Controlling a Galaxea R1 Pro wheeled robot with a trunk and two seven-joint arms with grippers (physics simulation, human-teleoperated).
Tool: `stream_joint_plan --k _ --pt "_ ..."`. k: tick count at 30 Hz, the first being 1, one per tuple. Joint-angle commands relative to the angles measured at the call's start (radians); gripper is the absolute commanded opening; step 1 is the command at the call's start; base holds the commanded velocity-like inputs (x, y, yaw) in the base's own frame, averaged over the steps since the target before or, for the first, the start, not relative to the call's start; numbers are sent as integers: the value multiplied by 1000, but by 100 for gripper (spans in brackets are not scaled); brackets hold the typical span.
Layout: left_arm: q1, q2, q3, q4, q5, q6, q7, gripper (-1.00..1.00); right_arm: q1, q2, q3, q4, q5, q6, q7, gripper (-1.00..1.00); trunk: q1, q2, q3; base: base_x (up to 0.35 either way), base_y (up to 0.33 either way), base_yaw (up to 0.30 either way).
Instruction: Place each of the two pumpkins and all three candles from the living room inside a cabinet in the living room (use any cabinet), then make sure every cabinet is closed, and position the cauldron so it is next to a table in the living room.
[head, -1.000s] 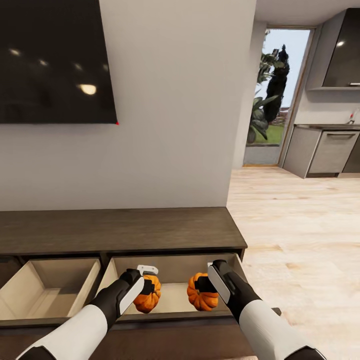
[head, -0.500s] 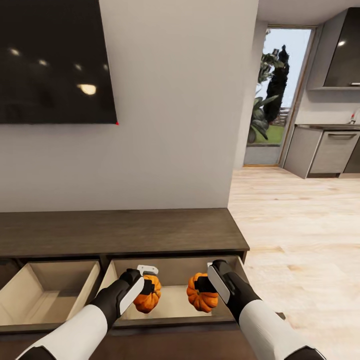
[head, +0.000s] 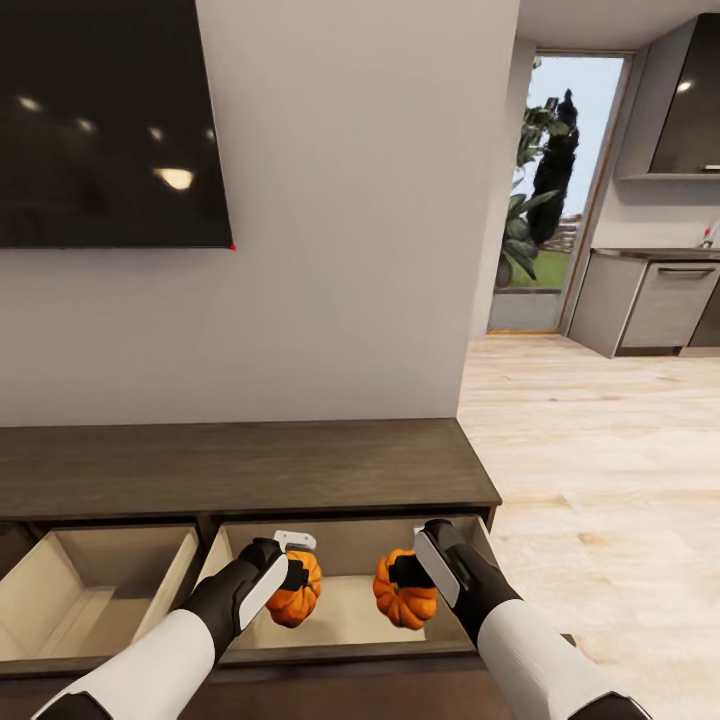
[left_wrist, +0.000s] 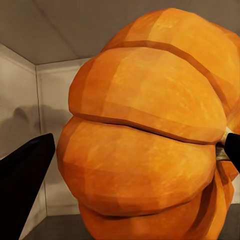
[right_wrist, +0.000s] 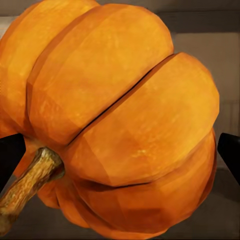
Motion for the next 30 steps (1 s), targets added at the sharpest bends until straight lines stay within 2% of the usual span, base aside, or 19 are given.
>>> stream_joint_plan --k 1,5,13,16,24,25,30 --pt "-1 1 -6 -2 10 2 10 -100 -1 -1 4 -1 -9 5 -9 -100 0 0 -1 2 0 0" --pt "-1 1 -6 -2 10 2 9 -100 -1 -1 4 -1 -10 14 -9 -100 1 -1 -13 0 0 0" --pt "-1 1 -6 -5 10 2 9 -100 -1 -1 4 -1 -10 16 -9 -100 1 -1 -13 0 0 0" --pt "-1 1 -6 -5 10 2 9 -100 -1 -1 4 -1 -10 16 -9 -100 2 -2 -24 0 0 0" --pt "-1 1 -6 -5 10 2 9 -100 -1 0 5 -1 -10 16 -9 -100 2 -2 -24 0 0 0" --pt "-1 1 -6 -5 10 2 9 100 -1 0 5 -1 -10 16 -9 -100 2 -2 -24 0 0 0" --pt "-1 2 -6 -5 10 2 9 100 -1 0 6 -1 -10 16 -9 -100 2 -2 -24 0 0 0"
